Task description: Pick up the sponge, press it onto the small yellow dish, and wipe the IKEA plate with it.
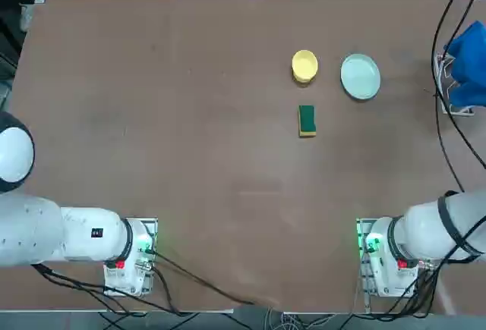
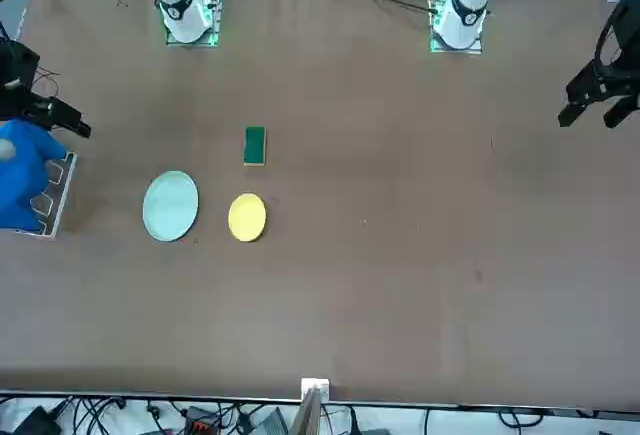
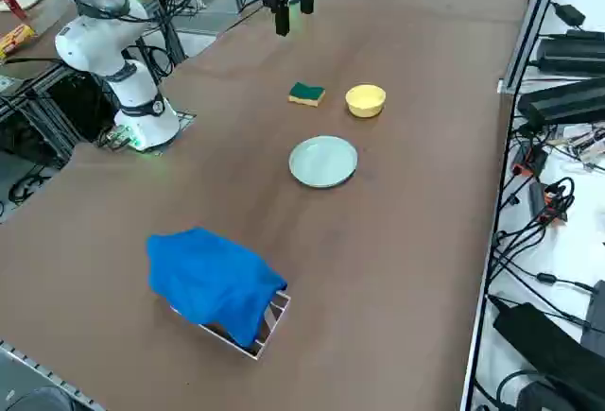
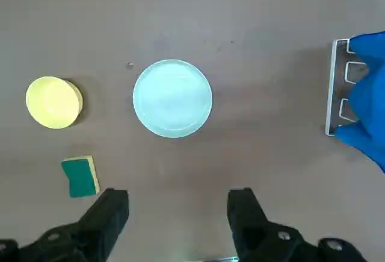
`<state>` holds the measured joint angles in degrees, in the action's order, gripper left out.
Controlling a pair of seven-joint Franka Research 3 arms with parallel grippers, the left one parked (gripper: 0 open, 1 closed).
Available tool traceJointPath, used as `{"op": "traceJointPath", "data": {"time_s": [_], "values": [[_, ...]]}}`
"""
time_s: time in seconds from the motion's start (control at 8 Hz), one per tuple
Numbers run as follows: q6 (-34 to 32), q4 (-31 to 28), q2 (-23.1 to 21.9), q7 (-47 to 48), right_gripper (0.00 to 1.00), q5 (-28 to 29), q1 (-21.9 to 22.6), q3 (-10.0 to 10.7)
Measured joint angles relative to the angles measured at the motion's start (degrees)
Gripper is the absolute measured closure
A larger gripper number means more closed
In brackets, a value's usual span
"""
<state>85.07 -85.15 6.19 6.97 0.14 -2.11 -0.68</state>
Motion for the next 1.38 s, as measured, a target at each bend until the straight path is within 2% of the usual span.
{"op": "traceJointPath", "data": {"time_s": [0.62,0.88,1.0,1.38], "values": [[-0.15,0.09,0.08,-0.12,0.00,0.04,0.06,-0.06],[-0.27,-1.67,0.22,-0.12,0.00,0.81,0.32,-0.57],[0.91,-4.07,0.22,-0.12,0.00,1.66,0.63,-0.78],[12.46,-16.52,-1.32,0.08,0.00,2.22,4.22,-1.09]]}}
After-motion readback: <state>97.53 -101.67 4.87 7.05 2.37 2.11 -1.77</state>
